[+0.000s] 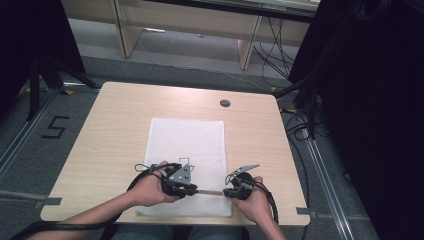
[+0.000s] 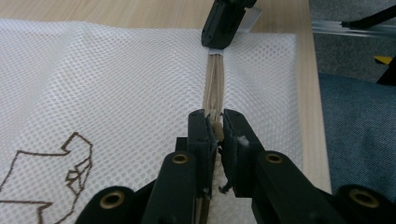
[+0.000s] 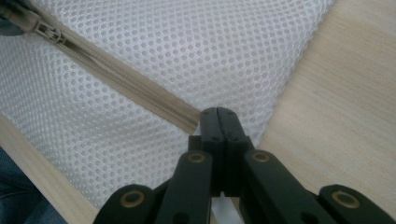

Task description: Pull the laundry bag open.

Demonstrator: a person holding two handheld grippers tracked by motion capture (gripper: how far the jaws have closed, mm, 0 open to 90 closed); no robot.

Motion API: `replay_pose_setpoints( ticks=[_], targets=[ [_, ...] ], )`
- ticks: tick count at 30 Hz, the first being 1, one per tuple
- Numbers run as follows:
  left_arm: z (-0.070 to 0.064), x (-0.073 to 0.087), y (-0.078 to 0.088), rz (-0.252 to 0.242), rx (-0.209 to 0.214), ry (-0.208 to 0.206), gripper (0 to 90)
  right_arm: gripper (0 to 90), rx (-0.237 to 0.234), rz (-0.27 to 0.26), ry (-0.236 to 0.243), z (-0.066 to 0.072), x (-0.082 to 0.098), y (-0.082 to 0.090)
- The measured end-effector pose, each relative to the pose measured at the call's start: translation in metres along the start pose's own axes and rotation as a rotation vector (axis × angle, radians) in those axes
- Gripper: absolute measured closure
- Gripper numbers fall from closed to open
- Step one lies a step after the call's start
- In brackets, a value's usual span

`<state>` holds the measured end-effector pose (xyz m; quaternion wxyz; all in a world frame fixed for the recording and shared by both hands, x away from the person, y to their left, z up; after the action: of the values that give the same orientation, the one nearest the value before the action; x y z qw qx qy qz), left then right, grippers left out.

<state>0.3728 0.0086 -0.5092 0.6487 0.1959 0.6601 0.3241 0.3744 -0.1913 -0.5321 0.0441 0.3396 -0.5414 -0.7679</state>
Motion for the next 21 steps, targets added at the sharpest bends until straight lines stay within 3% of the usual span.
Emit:
replay_pose_setpoints(
  ticks=[2,3,4,7,8,19,21],
  targets=[
    [0.0012,0.0022,0.0011,-0.005,-0.007,0.012,81.3,90.0,-0.001,-0.001,-0.002,-0.0001,0.0,0.0],
    [0.0004,0.0024,0.0007,-0.006,-0.006,0.014,81.3,90.0,0.005,0.016,-0.032,0.001,0.0009,0.0009],
    [0.0003,0.0025,0.0005,-0.003,-0.005,0.006,81.4,90.0,-0.002,0.002,-0.008,0.0,0.0001,-0.0001],
    [0.0,0.0024,0.0009,-0.003,-0.001,0.005,81.4,90.0,-0.003,-0.002,-0.003,-0.0003,0.0,-0.0001],
    [-0.0002,0.0026,0.0012,0.005,-0.001,0.005,81.4,90.0,0.005,0.016,-0.031,0.0011,0.001,0.0009],
    [0.0025,0.0062,0.0048,0.008,-0.002,-0.005,81.4,90.0,0.006,0.018,-0.035,0.001,0.001,0.001],
    [0.0016,0.0077,0.0055,0.0,-0.003,0.012,81.4,90.0,0.007,0.02,-0.036,0.0006,0.0013,0.0013]
  ],
)
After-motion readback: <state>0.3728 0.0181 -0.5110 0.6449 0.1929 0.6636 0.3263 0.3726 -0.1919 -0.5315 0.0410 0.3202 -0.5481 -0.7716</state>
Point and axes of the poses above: each handheld gripper's, and its own axes: y roughly backward along the jaws, x roughly out of its underside, z roughly to its left, the point moved 5 cm from there along -y, roughly forward along the jaws, and after that the axes turned 2 degrees about -y, right-handed, at the moved point
